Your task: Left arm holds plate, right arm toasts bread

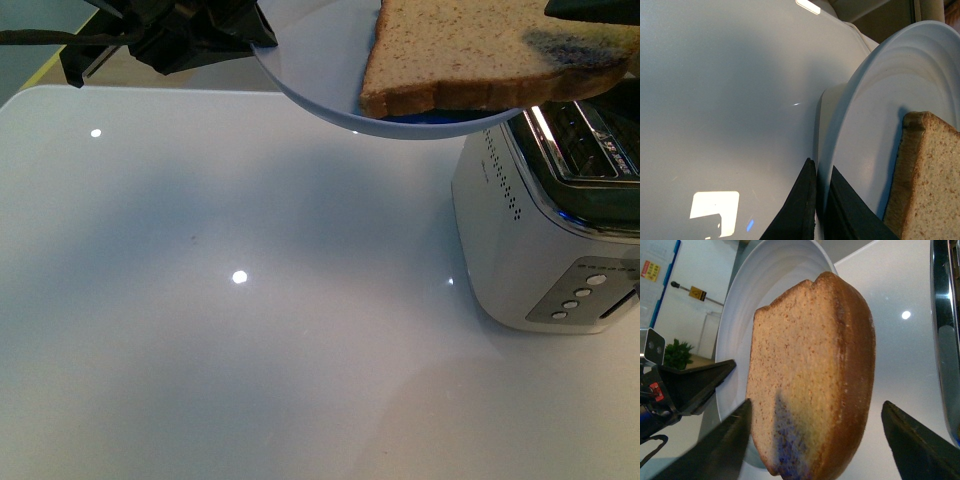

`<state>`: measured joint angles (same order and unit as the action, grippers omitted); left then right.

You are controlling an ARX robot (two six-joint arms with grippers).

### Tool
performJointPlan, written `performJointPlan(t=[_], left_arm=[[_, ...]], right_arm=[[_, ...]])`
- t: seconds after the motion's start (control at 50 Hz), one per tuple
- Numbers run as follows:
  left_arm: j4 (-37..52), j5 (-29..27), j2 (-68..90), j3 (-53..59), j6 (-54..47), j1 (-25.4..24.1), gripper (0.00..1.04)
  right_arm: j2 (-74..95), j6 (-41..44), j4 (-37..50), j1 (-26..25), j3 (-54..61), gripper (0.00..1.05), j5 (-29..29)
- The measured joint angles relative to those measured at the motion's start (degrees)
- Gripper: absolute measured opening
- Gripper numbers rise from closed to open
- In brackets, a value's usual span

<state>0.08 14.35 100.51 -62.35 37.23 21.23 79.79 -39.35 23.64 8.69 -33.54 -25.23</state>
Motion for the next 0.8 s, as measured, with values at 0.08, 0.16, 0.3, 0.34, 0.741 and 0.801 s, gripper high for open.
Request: performJointPlan(t=[0.08,0.16,0.3,0.34,0.741,0.801], left_arm=[[0.0,0.0,0.0,0.0,0.0,0.0,0.03],[-0.1,0.0,0.0,0.0,0.0,0.1,0.03],[-0.2,-0.2,0.0,0.0,0.0,0.0,0.03],[-0.2,-0.4,0.0,0.0,0.0,0.0,0.03],[-0.3,-0.5,0.0,0.2,0.1,0.1,0.03],[-0.3,-0.5,0.0,0.2,0.1,0.1,0.03]], right_arm=[[0.2,-0.1,0.0,0.3,-0.3,0.57,0.0],[0.3,-0.2,0.0,0.5,-0.5,0.47,-0.1],[0.5,-0.5,0.0,0.7,-0.8,0.22,0.0],[0.5,-0.6,0.0,0.7,-0.8,0.17,0.0],[-5.0,0.5,0.7,-1.4,-4.3,0.03,0.0],[-6.1,1.5,0.3,-2.0,-5.5,0.03,0.3]])
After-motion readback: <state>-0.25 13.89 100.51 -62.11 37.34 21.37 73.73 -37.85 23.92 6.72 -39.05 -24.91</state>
